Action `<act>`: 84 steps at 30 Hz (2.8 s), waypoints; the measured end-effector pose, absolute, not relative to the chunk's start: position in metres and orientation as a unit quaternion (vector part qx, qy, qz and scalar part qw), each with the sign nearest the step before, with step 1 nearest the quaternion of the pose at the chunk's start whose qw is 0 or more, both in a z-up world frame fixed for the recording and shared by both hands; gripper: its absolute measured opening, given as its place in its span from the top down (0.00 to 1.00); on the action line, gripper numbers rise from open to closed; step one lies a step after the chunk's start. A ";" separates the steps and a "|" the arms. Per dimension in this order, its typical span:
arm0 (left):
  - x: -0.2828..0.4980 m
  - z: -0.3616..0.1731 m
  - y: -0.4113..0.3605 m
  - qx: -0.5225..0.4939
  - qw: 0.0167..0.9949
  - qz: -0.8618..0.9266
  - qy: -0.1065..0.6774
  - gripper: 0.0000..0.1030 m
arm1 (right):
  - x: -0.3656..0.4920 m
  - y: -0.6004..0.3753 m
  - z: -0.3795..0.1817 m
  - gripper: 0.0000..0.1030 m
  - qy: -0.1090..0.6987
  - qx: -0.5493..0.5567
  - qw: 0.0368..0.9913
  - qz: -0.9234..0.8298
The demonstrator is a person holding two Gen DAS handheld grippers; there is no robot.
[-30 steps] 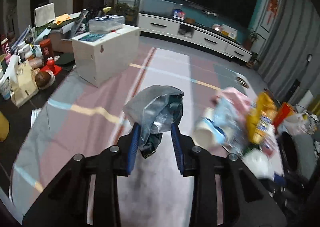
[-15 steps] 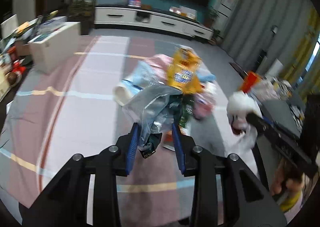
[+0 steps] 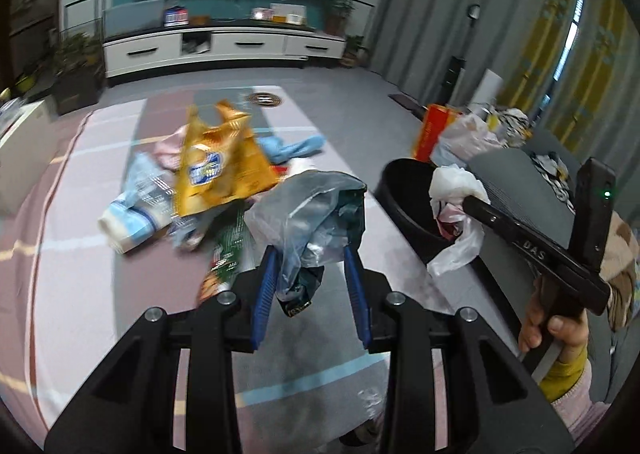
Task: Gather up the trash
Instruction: 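Carry both bags over the black bin and open both tools, then move both open tools back over the trash pile, then grasp the green snack packet with the left tool while the right tool grasps the pink plastic bag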
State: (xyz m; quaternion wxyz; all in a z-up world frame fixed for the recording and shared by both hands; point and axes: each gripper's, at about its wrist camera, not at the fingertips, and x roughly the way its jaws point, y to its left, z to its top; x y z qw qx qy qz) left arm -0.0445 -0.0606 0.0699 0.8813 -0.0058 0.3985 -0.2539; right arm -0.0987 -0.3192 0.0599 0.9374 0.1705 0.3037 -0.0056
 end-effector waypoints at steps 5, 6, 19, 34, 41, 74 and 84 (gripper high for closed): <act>-0.030 0.073 -0.108 0.021 0.871 -0.294 0.394 0.66 | -0.104 -0.358 0.049 0.81 0.297 0.200 0.933 -0.047; -0.026 0.073 -0.120 0.025 0.867 -0.303 0.394 0.65 | -0.104 -0.366 0.047 0.81 0.296 0.208 0.931 -0.056; 0.020 0.035 -0.260 0.056 0.808 -0.393 0.436 0.64 | -0.084 -0.437 0.014 0.80 0.293 0.259 0.913 -0.117; 0.044 -0.001 -0.297 0.082 0.799 -0.373 0.464 0.36 | -0.071 -0.467 -0.011 0.42 0.314 0.276 0.894 -0.159; 0.015 0.008 -0.237 0.069 0.822 -0.348 0.447 0.23 | -0.093 -0.452 -0.006 0.41 0.320 0.282 0.893 -0.147; -0.035 -0.010 0.031 -0.092 0.878 -0.194 0.429 0.19 | -0.043 -0.220 0.015 0.37 0.422 0.113 0.896 0.080; 0.003 -0.044 -0.014 -0.039 0.870 -0.226 0.436 0.48 | 0.002 -0.208 0.001 0.37 0.425 0.120 0.894 0.080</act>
